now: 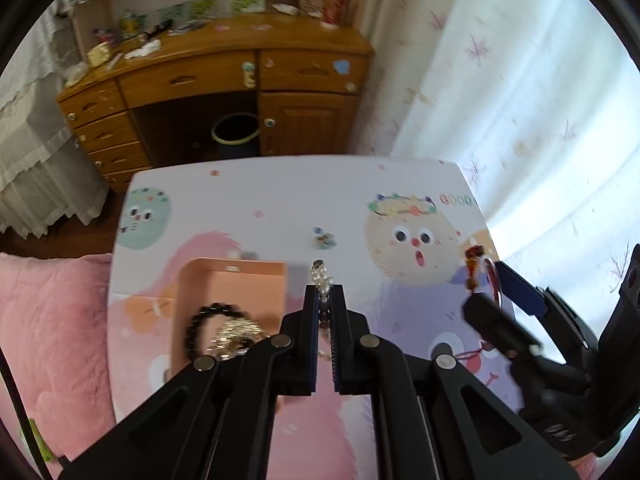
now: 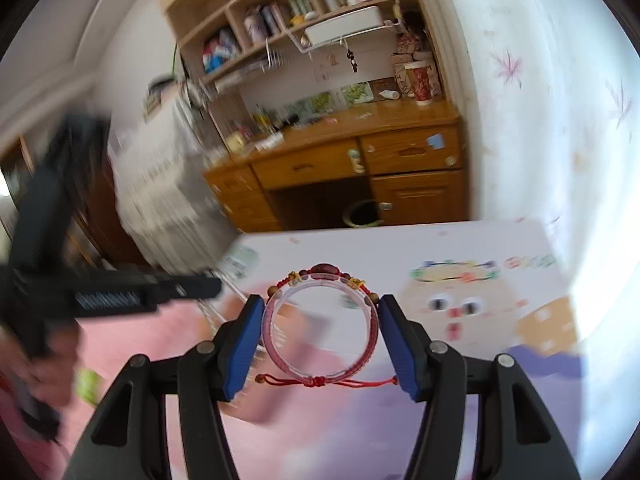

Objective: Organize jewelry
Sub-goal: 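Carry the pearl necklace and red bracelet into the peach box and open both tools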

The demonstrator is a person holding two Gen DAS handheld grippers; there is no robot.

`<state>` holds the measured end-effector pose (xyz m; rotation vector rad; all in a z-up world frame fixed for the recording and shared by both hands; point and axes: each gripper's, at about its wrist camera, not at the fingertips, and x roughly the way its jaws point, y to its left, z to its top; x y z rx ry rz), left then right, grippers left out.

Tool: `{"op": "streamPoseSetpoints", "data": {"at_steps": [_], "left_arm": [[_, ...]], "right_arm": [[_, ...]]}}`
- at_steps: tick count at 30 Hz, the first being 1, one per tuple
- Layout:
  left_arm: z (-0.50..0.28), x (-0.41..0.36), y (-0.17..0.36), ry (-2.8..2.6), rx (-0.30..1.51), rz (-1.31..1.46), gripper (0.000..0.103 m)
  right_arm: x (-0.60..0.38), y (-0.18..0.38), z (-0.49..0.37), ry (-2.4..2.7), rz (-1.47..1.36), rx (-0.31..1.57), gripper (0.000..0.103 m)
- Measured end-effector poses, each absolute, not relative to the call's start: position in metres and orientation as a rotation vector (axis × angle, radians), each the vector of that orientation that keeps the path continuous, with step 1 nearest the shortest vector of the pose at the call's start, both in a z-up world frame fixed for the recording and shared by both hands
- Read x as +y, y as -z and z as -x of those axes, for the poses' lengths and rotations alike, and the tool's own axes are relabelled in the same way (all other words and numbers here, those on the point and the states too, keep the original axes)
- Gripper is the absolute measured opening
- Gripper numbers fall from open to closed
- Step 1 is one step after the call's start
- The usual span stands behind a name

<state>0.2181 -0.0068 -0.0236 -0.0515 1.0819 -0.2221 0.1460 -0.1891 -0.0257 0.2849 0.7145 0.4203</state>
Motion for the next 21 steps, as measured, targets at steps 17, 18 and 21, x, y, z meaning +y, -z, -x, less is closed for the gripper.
{"op": "streamPoseSetpoints", "data": {"at_steps": [17,18,21], "left_arm": [[-0.205,0.096,0.069,0.225,1.081,0.139,0.003],[-0.204,0.101,0.072,0.228,1.085,0.139,0.003],[-0.201,0.117,0.086,0.230,1.092,0.121,0.003]], "right_arm": [[-0.077,0.049,-0.156,-0.502,-0.344,0.819,0.059],[-0.074,0.051,-0.156,-0.500,-0.344,0.823,0.059],[-0.061,0.060,-0.156,-0.489,-0.343,0.840,0.060]]}}
